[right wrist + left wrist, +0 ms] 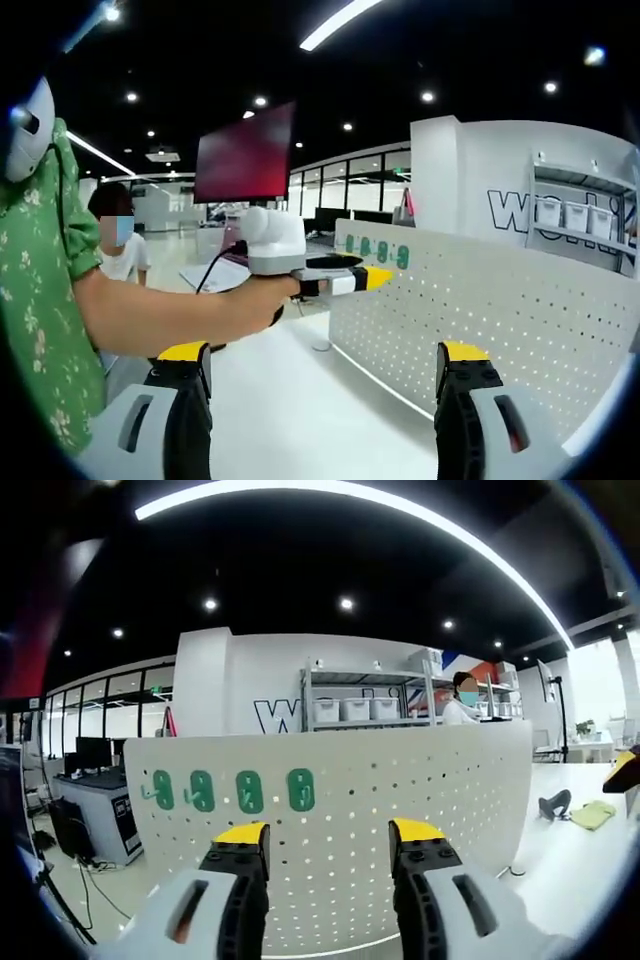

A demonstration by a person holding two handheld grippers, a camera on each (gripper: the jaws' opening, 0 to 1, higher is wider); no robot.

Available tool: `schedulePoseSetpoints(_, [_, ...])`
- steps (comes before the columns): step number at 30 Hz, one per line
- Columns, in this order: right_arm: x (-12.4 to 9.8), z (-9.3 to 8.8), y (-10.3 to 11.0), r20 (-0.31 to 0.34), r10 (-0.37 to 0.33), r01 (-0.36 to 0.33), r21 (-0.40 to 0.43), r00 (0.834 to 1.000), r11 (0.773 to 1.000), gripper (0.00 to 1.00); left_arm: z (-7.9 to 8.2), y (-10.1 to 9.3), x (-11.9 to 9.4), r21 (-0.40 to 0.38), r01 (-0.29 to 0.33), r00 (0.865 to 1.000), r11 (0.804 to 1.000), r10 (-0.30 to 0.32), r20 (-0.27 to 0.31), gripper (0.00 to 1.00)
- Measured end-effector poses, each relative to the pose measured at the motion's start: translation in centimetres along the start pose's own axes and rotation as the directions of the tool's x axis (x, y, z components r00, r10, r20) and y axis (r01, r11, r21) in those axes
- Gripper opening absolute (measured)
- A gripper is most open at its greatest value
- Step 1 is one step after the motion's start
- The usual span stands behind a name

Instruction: Insert the hook assembly into the mounting plate slot until the hook locks in place.

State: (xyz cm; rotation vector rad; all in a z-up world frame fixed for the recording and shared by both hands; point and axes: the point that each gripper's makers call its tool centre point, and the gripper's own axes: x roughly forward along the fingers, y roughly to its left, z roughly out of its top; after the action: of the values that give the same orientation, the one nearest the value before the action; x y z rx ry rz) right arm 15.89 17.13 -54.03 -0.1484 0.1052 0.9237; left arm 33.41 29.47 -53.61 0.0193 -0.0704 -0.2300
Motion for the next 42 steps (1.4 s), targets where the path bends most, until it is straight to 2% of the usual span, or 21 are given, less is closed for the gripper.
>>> schedulePoseSetpoints(5, [-0.1, 0.1, 0.4, 0.0, -0.001, 0.001, -0.001, 1.0, 1.0, 0.95, 0.2, 0.2, -1.4, -0.005, 0.0, 1.0, 1.0, 0.0, 0.003, 0.5])
schedulePoseSetpoints(17, [-0.3, 0.3, 1.3, 0.002, -0.023, 0.023, -0.017, 1.0, 1.0, 0.95, -0.1, 1.1, -6.3, 0.0, 0.0, 1.0, 1.0, 0.0, -0.006, 0.5])
schedulePoseSetpoints(24, [-0.6, 0.2, 1.6, 0.01, -0.031, 0.031, -0.012, 0.999, 0.999, 0.95, 0.2, 1.1, -9.4, -0.002, 0.009, 1.0, 1.0, -0.009, -0.007, 0.51])
schedulePoseSetpoints(32, [-0.6, -0.2, 1.5, -0.004, -0.053, 0.053, -0.027, 0.999, 0.998, 0.95, 0.2, 1.3, -12.2, 0.0, 0.017, 1.0, 1.0, -0.017, -0.011, 0.53])
schedulePoseSetpoints(42, [-0.4, 0.2, 1.1, 0.016, -0.085, 0.086, -0.017, 0.996, 0.996, 0.95, 0.0, 1.3, -15.4, -0.007, 0.031, 0.999, 0.999, -0.031, -0.026, 0.54])
